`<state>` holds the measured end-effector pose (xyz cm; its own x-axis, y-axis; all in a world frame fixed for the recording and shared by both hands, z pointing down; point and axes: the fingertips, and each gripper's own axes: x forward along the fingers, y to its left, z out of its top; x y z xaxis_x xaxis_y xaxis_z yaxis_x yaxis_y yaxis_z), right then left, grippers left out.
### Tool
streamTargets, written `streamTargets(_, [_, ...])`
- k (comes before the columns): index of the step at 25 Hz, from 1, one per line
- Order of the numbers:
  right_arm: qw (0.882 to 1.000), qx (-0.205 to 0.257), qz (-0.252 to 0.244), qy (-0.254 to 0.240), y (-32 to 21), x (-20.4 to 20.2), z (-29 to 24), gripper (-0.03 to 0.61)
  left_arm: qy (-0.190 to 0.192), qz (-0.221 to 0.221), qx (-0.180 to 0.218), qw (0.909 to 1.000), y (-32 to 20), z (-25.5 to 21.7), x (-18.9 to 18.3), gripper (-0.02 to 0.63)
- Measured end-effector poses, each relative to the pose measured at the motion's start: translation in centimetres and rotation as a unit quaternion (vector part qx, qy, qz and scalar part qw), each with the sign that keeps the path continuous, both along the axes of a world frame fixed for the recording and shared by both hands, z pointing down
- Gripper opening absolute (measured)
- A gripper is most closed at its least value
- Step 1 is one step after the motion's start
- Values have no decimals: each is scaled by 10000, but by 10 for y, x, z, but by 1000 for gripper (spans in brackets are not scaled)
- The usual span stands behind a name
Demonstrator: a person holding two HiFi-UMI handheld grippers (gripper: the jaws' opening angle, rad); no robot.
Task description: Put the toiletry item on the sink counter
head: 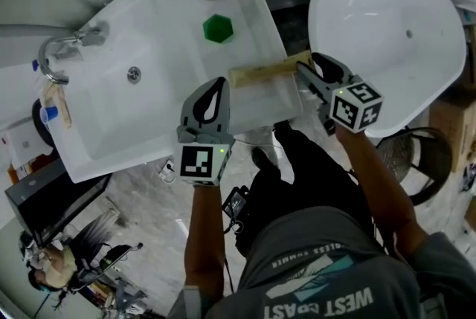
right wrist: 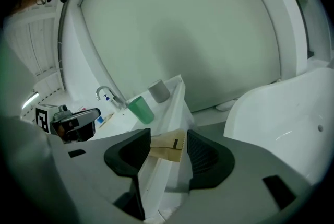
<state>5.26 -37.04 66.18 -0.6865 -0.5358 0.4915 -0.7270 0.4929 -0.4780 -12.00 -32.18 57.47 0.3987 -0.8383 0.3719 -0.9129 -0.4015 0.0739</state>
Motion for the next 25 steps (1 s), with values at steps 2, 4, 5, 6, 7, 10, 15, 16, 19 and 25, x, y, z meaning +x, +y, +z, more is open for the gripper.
streamTargets(2, [10000,-27,7,20,0,-1,5,224,22,-35,-17,10000,0,3,-2,3])
streamTargets(4, [10000,-52,25,32,-1,-2,8,224,20,-33,-16,10000,0,6,-3,3])
streamTargets(5, [10000,-82,39,18,-1,-2,10,224,8,-27,-25,10000,1,7,-3,3])
streamTargets(6, [9999,-113,51,11,-1,-2,11,222,1,-26,-38,10000,1,8,-4,3])
streamTargets(7, [9999,-137,59,23,0,-2,12,211,1,-26,-47,10000,1,9,-3,3])
streamTargets(10, [9998,-147,96,95,2,0,15,184,28,-13,-45,10000,3,11,-2,3])
streamTargets(15, [9998,-74,136,147,2,0,17,149,5,-23,-92,10000,3,15,-5,3])
streamTargets(16, [9998,-51,105,184,3,-1,17,139,9,-43,-108,9999,4,15,-6,3])
streamTargets(19, [9993,71,-25,366,5,-3,17,113,-5,-65,-135,9999,6,16,-9,3])
streamTargets(25, [9989,155,-127,433,10,-7,15,77,-52,1,-133,9999,9,18,-10,3])
